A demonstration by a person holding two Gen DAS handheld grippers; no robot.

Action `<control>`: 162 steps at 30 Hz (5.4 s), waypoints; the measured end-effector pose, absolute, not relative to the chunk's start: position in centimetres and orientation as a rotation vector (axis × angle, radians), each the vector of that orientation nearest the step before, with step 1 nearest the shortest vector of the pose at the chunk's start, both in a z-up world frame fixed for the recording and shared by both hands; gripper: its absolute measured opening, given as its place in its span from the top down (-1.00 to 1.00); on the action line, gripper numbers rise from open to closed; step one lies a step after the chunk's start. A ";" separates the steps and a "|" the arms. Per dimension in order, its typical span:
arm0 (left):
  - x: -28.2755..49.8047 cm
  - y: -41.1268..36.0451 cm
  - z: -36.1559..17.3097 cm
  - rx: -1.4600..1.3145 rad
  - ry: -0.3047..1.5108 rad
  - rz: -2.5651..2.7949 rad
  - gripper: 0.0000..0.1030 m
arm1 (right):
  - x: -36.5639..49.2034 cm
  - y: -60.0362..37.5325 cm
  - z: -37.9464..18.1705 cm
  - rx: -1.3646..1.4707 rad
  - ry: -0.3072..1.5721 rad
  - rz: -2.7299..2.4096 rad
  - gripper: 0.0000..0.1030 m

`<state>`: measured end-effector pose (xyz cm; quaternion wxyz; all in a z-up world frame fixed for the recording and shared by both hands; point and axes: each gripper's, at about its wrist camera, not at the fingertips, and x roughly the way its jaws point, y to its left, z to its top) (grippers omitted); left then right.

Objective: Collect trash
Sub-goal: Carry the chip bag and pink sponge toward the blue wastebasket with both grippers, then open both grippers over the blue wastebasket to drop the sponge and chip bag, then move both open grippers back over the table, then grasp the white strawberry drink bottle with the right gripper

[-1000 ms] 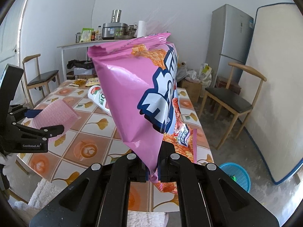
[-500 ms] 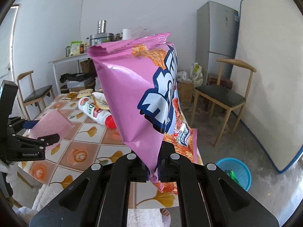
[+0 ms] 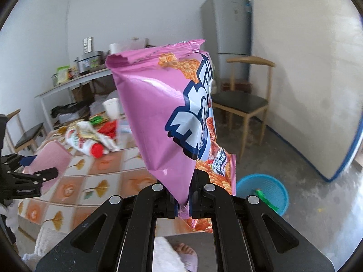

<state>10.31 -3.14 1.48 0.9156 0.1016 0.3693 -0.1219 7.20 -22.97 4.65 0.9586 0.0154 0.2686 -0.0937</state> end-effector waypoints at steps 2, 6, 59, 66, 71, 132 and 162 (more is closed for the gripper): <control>10.7 -4.3 1.7 0.211 0.759 -0.290 -0.53 | 6.8 -24.3 4.7 0.046 0.543 -0.227 0.91; 11.2 -6.7 2.7 0.220 0.735 -0.364 -0.53 | 5.5 -28.0 4.9 0.088 0.537 -0.333 0.91; 30.4 -54.9 -26.8 0.560 1.712 -0.715 -0.69 | 21.5 -60.2 -18.2 0.583 0.952 -0.318 0.28; 32.2 -53.5 -26.1 0.393 1.721 -0.700 -0.71 | 19.9 -61.4 -18.8 0.645 0.915 -0.393 0.11; 33.1 -52.6 -22.8 0.312 1.667 -0.731 -0.71 | 18.8 -61.5 -17.1 0.630 0.905 -0.410 0.11; 18.5 12.5 -3.2 -0.512 0.799 -0.165 -0.17 | 29.9 -10.9 -3.1 0.103 0.933 0.520 -0.39; 16.4 22.0 -6.1 -0.618 0.819 0.000 -0.12 | 35.1 -0.4 -7.6 0.128 1.156 0.546 0.02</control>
